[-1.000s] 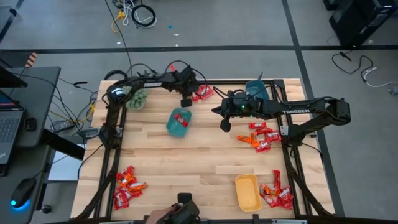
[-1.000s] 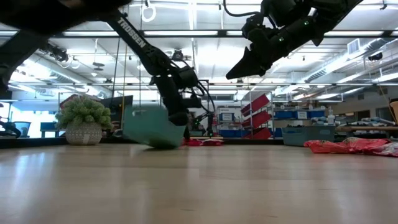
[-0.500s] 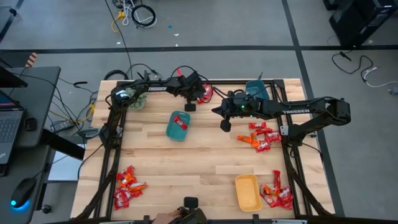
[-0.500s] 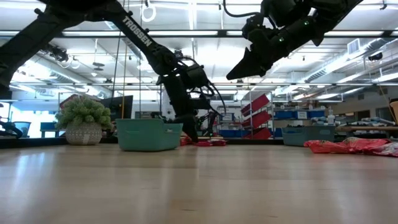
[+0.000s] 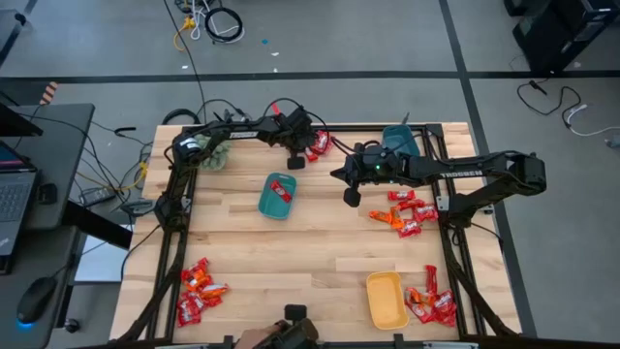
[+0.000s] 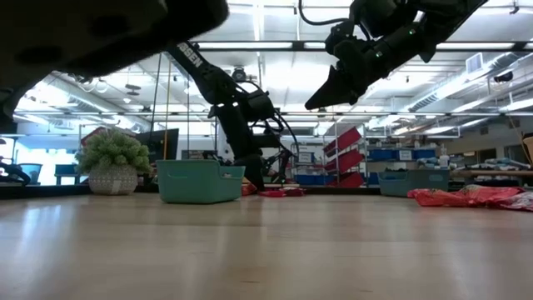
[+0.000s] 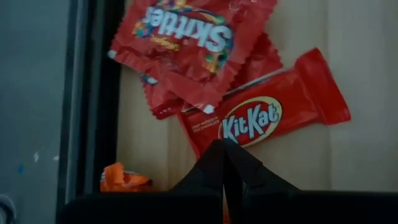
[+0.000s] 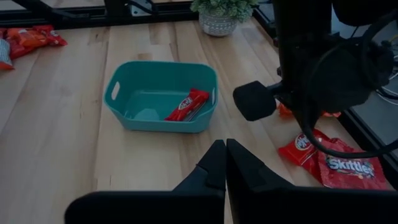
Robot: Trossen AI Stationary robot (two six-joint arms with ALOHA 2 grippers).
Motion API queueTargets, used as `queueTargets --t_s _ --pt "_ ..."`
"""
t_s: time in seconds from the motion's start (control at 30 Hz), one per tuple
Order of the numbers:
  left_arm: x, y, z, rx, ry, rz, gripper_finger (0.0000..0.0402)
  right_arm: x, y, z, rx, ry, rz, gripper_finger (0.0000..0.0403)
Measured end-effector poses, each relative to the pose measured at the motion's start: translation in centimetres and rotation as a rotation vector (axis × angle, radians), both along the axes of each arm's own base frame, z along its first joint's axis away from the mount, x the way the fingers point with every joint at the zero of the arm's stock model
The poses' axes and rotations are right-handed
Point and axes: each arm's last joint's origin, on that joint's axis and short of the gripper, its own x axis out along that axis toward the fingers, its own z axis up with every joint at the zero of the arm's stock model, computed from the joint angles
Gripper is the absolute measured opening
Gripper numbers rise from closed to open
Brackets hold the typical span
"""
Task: Sort candy
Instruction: Put the small red candy into the green bin
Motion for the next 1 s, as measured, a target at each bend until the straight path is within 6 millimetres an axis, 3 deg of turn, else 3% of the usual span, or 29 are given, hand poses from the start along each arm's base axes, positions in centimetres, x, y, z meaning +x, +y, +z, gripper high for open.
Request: queueTargets --t_s 0.5,0.63,0.8,1.0 --pt "0.8 -3.7 0.0 -0.060 0.100 -0.117 0.0000 -0.4 0.2 -0.1 0.026 0.038 -0.004 0.0010" --pt "0.8 -4.6 1.3 -0.097 0.063 -0.124 0.0000 -1.0 0.8 0.6 0.034 0.031 0.004 0.0021" --pt "0.2 -4.9 4.4 -0.094 -0.006 -0.084 0.0000 -1.6 1.5 1.9 0.057 -0.023 0.009 0.0042" --pt "-1.5 -5.2 8.1 -0.172 -0.204 -0.071 0.0000 -0.9 1.9 1.0 0.111 -0.003 -0.054 0.0076"
